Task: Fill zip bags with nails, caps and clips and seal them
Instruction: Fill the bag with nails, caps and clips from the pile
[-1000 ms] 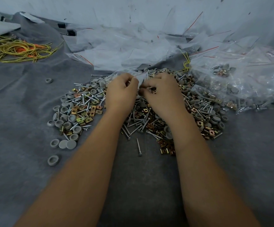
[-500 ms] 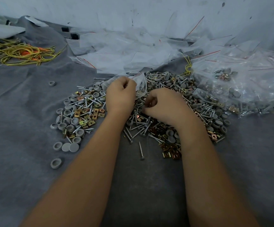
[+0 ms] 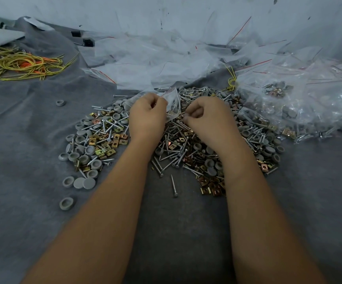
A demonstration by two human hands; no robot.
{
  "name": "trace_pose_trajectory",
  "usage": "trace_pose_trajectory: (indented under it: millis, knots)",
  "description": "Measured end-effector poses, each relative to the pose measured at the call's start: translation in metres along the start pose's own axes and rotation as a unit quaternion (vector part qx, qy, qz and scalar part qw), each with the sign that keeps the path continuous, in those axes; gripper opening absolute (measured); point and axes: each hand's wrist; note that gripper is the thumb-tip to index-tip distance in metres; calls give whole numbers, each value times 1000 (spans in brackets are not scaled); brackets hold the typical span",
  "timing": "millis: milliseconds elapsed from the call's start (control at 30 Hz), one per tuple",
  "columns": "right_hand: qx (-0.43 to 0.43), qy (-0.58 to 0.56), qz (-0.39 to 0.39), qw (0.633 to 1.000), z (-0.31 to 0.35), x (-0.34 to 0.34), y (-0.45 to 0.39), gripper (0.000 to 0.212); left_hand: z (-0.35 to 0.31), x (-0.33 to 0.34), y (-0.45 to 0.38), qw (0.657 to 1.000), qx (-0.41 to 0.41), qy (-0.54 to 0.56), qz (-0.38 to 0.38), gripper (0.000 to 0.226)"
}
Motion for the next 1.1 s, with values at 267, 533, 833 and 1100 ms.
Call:
trace_pose_trajectory:
  millis: [267,533,833,1100]
  knots:
    - [-28,-100,-149,983,9,2,1,13,-9,-1,7,998,29,-47,34,20]
    - [-66,42,-32,996,1,19,1,21,-5,-1,5,997,46,-41,36,19]
    - [-97,-76,184,975,19,5,9,7,-4,-9,-4,997,12,12,-79,25]
    - [-98,-22,273,957,14,9,8,13,-4,-9,-3,997,-5,24,-72,24]
Point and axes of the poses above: each hand's wrist, its own y-axis away from the middle knuckle, its own x-axis out of the palm, z = x × y, and after that the axes turned 4 degrees about -z, right-handed
